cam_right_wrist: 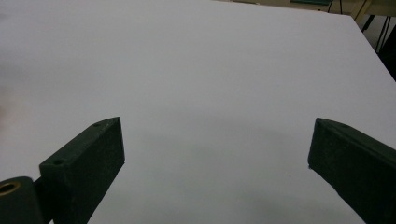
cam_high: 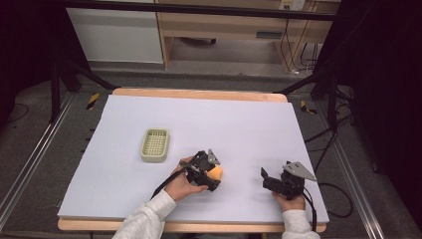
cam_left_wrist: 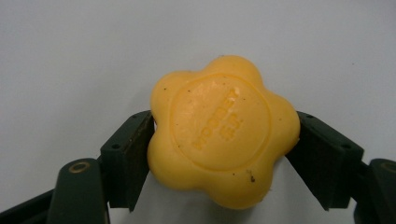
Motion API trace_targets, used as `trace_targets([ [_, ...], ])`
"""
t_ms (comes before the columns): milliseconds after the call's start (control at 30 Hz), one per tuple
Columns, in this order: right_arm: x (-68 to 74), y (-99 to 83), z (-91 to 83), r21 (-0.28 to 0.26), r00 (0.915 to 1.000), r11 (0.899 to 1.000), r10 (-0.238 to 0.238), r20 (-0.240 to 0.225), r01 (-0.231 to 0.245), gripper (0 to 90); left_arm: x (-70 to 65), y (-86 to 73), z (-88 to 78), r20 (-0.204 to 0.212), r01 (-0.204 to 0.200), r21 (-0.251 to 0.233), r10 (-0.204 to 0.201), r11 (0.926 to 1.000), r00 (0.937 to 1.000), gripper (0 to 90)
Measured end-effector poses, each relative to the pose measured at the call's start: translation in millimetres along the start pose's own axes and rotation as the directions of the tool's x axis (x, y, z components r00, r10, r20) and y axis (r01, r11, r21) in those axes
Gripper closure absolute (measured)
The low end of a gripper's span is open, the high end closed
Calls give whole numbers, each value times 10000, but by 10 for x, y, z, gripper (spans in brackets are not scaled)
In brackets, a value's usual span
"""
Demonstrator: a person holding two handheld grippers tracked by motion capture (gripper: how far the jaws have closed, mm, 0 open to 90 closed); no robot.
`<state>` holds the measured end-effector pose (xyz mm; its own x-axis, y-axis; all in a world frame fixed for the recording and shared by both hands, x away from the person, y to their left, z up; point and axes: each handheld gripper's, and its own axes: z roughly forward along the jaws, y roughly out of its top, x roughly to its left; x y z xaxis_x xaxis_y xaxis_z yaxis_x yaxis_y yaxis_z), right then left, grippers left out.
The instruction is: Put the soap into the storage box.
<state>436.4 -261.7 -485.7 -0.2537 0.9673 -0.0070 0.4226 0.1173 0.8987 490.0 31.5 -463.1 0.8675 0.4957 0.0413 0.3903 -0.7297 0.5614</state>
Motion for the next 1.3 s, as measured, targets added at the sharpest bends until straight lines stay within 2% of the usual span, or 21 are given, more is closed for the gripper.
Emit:
trace_targets([
  [300,0,0,1,7,10000,10000,-2,1,2,42,6,18,30,-2,-154,173,154,9997,9999,248],
  [867,2,1,2,31,10000,10000,-1,-11,1,42,29,47,48,249,-54,388,44,9992,9997,262],
  [1300,0,2,3,46,10000,10000,-13,-15,13,42,17,77,42,101,-132,632,126,9979,9999,264],
])
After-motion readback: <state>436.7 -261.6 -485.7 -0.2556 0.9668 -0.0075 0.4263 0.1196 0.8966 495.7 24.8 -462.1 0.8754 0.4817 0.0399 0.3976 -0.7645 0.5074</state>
